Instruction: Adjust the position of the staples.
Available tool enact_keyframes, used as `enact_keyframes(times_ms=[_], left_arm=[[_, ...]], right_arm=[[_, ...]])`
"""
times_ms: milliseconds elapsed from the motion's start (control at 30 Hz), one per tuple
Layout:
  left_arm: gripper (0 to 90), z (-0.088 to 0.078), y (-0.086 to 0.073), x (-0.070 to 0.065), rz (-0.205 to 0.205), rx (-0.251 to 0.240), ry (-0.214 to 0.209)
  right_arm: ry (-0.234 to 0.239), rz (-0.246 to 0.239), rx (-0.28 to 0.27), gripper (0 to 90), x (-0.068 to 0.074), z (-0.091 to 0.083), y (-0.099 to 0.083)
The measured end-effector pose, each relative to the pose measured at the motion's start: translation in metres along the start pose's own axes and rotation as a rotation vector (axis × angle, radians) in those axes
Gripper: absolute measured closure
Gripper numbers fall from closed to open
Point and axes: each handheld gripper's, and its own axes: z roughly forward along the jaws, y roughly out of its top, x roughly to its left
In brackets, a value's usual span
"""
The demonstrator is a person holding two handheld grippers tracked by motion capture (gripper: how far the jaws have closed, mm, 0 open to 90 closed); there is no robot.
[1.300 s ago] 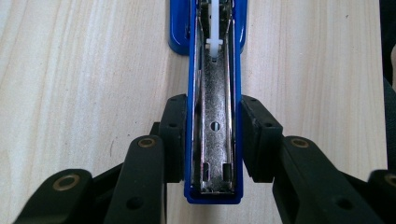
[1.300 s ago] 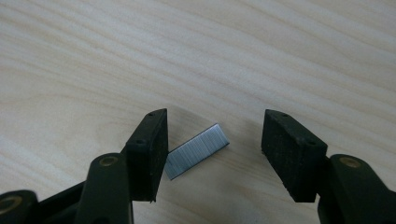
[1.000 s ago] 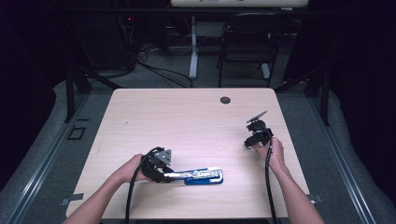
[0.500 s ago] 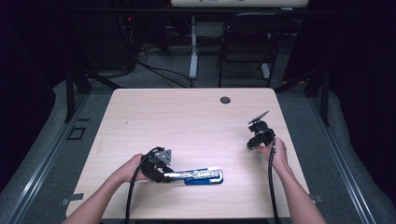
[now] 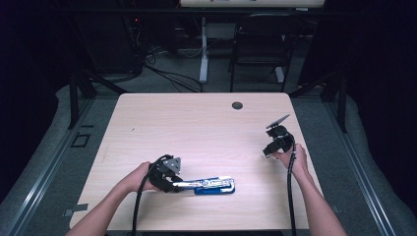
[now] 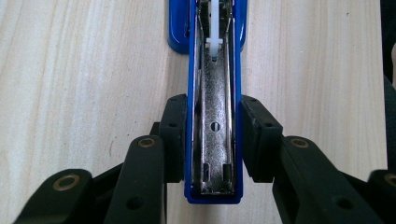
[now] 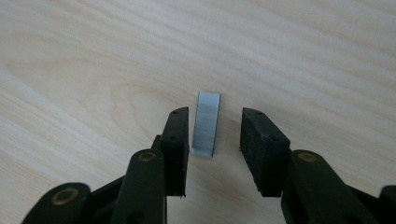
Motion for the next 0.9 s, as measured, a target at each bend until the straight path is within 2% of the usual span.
enact_keyframes(times_ms=[100,300,333,367,400,467,600,900], left_arm=[[65.5,0.0,0.0,0.0,-0.001,-0.005,-0.003],[65.4,0.0,0.0,0.0,-0.002,-0.005,-0.002],[65.4,0.0,0.0,0.001,0.0,0.001,-0.016],[65.4,0.0,0.0,0.0,-0.001,0.0,0.004],[65.4,0.0,0.0,0.0,-0.002,-0.004,-0.005],[65.4,0.0,0.0,0.001,0.0,0.005,-0.02],[65.5,0.0,0.0,0.002,0.001,0.006,-0.028],[65.4,0.0,0.0,0.002,0.001,0.005,-0.03]], right_arm=[[-0.006,0.014,-0.026,65.0,0.001,0.002,0.003],[-0.01,0.028,-0.044,69.7,0.004,0.008,0.007],[-0.013,0.031,-0.048,70.3,0.004,0.009,0.007],[-0.011,0.043,-0.065,70.9,0.004,0.01,0.007],[-0.012,0.049,-0.068,72.1,0.004,0.011,0.007],[-0.01,0.038,-0.048,72.8,0.002,0.01,0.007],[-0.002,0.046,-0.052,74.2,0.001,0.012,0.007],[0.001,0.046,-0.047,78.3,0.002,0.014,0.007]])
